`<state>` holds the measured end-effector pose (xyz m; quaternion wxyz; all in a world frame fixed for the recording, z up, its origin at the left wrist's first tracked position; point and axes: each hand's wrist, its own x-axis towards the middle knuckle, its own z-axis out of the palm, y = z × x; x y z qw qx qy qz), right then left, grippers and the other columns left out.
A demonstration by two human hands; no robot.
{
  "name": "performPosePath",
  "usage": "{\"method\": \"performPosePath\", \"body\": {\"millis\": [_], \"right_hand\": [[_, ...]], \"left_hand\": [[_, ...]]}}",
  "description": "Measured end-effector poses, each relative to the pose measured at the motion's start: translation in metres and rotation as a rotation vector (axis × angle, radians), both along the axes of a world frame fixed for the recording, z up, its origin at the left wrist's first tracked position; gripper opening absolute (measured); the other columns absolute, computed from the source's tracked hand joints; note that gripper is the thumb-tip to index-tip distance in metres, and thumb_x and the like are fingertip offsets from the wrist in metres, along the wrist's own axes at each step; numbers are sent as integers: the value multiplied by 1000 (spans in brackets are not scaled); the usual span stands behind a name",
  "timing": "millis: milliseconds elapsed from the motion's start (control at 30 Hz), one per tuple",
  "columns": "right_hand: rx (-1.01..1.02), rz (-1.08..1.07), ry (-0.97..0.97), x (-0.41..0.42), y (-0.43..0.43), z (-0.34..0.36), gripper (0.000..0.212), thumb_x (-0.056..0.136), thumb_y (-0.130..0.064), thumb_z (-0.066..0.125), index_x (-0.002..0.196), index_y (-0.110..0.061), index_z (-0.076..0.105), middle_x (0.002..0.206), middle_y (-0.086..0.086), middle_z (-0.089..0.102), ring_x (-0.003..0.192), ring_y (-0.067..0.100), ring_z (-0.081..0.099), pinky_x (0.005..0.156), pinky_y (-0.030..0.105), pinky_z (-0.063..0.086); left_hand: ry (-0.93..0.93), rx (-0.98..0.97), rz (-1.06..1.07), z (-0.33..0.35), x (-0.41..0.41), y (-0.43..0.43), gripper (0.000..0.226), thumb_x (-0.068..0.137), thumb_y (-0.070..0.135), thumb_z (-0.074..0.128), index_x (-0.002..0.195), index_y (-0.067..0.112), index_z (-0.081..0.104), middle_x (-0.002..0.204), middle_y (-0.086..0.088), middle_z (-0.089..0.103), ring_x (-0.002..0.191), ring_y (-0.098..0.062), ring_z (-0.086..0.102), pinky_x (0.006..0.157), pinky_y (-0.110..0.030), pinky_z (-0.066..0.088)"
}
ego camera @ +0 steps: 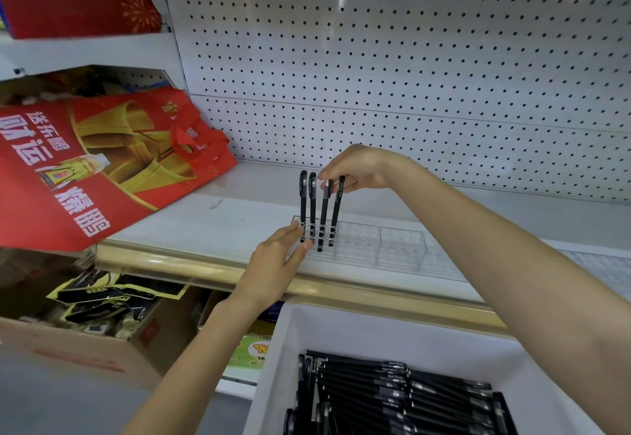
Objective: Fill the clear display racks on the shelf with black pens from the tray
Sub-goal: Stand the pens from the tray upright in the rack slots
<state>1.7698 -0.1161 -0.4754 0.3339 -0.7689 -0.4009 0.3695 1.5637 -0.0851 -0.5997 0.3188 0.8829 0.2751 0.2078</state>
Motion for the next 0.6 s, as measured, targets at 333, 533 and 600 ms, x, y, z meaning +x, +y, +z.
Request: {"method": "performPosePath", "body": {"millis": [333,533,600], "right_hand": [[46,37,-104,-1,1,6,22,88,-14,69,108,-5,69,103,7,73,88,15,72,74,19,54],[164,36,-295,-2,-4,8,15,84,-12,72,96,-3,72,91,13,72,79,18,70,83,27,56],[181,25,-299,0,-6,5,14,84,-12,72,94,-3,72,88,14,72,79,18,69,87,31,56]], "left_hand": [[-9,-8,-4,1,0,0,48,100,37,43,143,16,45,153,3,36,139,-10,34,107,-15,19],[-8,-6,-5,1,-1,0,48,100,37,43,143,16,45,153,3,35,139,-10,33,106,-14,19],[-10,-10,-7,1,-1,0,48,100,37,43,143,16,44,153,4,35,139,-10,33,107,-15,20]]}}
